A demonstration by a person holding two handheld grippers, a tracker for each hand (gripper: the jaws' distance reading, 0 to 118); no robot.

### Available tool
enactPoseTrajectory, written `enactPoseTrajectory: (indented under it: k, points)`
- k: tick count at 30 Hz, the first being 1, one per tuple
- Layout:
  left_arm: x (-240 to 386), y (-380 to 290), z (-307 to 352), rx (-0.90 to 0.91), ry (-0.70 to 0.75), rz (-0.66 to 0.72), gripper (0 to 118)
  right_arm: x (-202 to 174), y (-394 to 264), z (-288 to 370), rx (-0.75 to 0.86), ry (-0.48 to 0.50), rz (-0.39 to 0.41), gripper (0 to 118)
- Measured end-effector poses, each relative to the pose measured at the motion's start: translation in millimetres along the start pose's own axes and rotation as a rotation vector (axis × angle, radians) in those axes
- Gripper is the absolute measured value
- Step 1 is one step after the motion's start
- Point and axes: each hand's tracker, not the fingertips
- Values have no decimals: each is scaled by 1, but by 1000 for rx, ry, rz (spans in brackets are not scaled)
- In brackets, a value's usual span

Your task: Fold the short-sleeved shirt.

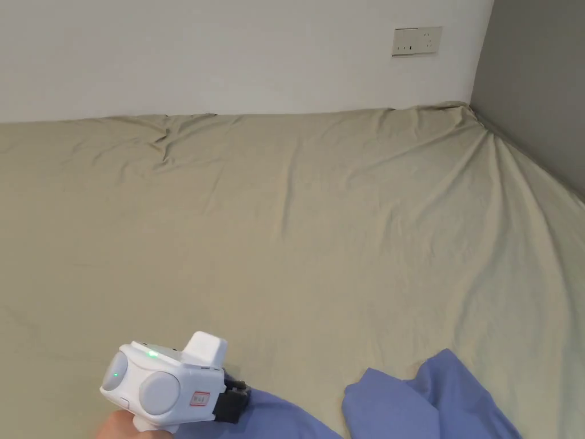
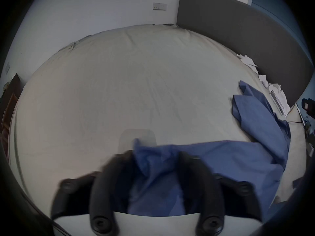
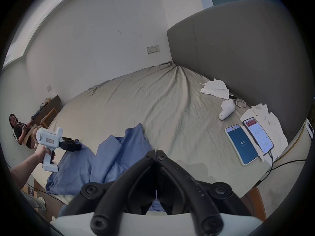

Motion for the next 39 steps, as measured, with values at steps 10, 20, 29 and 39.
enactPoseTrajectory:
  k: [10, 20, 29, 39]
  points:
    - [-8, -2, 24, 26, -25, 87, 1, 0, -1, 1, -12, 36, 55, 1]
    - [-4, -9, 50, 107, -47, 158, 1, -56, 82, -216, -283, 136, 353, 103]
    - [-13, -16, 61, 122, -61, 232, 1, -79, 38, -228, -446, 135, 399, 12]
    - [-21, -53, 146, 404, -3, 411, 1, -61, 38, -78, 90, 154, 240, 1]
